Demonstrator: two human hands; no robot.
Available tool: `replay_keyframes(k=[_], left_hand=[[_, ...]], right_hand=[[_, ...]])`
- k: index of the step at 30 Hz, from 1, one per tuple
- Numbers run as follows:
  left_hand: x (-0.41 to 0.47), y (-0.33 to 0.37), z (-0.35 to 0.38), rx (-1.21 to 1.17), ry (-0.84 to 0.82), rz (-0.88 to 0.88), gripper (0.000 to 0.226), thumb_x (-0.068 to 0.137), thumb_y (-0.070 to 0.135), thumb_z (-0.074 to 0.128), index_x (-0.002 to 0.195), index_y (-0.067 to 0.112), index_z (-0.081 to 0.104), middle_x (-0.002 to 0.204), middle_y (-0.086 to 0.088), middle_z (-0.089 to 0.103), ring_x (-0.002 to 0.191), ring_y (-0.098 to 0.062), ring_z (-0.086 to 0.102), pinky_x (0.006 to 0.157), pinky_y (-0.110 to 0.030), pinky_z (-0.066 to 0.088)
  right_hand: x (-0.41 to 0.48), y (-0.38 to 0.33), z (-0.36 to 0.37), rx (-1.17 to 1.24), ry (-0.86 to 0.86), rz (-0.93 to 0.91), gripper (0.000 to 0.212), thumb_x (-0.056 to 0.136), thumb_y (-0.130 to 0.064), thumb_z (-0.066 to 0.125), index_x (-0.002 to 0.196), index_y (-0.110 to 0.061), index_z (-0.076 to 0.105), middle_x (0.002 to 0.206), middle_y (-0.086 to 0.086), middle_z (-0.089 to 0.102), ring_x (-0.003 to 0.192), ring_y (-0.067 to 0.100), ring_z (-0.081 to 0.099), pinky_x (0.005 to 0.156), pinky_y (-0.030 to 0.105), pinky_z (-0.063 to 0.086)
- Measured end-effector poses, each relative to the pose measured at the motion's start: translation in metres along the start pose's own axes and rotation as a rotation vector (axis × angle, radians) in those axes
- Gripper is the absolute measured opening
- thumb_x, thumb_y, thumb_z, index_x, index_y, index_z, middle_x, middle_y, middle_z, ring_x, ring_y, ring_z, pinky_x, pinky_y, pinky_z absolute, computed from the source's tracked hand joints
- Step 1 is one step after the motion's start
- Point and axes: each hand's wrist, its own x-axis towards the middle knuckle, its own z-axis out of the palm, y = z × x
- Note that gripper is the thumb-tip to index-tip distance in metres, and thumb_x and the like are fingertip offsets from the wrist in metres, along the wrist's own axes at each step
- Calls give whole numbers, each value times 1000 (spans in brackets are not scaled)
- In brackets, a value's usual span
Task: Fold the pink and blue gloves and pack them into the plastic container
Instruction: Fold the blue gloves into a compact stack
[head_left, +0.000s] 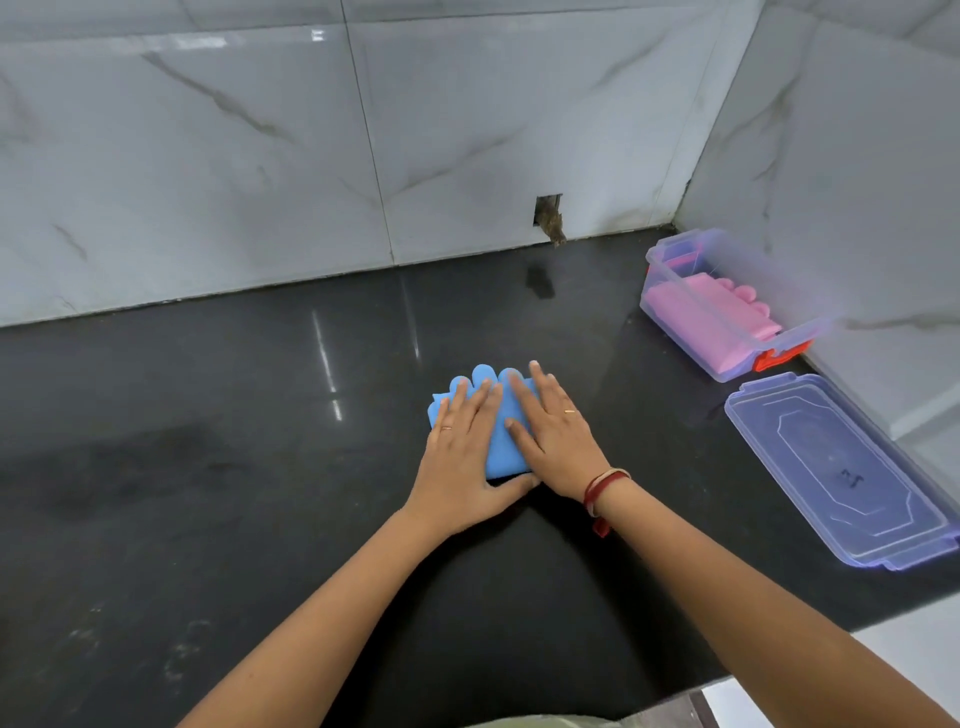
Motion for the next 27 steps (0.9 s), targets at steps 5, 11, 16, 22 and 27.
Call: replay_keyframes(k=[5, 11, 16, 22, 27], left_hand=[[-24, 18, -19, -623, 297, -650, 84, 80, 43, 68, 147, 31, 18, 156, 6, 16, 142, -14, 18, 109, -31, 24], [-55, 53, -21, -1497, 376, -1109, 73, 87, 21, 64, 148, 27, 23, 150, 0, 32, 138, -15, 29, 112, -35, 28], [-38, 74, -12, -1731, 307, -1195, 49, 91, 18, 61, 135, 10, 41, 147, -10, 39, 138, -22, 32, 111, -38, 29], [-16, 62, -10, -1715, 286, -1222, 32, 87, 22, 66, 117, 15, 57, 122, -3, 60, 107, -14, 56, 89, -28, 43], [-5, 46, -13, -1492, 204, -1181, 24, 80, 36, 72, 100, 25, 65, 90, 8, 60, 77, -7, 53, 64, -22, 44]], right_hand=[[-15, 4, -22, 689, 243, 403, 70, 86, -37, 61, 145, -23, 26, 154, 7, 23, 141, 22, 25, 113, 37, 27], [-25, 12, -34, 978, 1, 632, 64, 85, -34, 63, 140, -19, 32, 140, 3, 46, 120, 21, 50, 98, 36, 45], [-29, 5, -30, 913, 37, 650, 64, 84, -20, 66, 139, -14, 34, 125, 10, 53, 106, 22, 57, 71, 27, 49], [-33, 3, -24, 727, 57, 578, 61, 82, -19, 68, 135, -14, 38, 107, 7, 58, 85, 17, 58, 61, 25, 49], [-34, 6, -23, 749, 54, 582, 54, 81, -18, 70, 129, -13, 45, 111, 10, 62, 93, 22, 62, 60, 26, 49]])
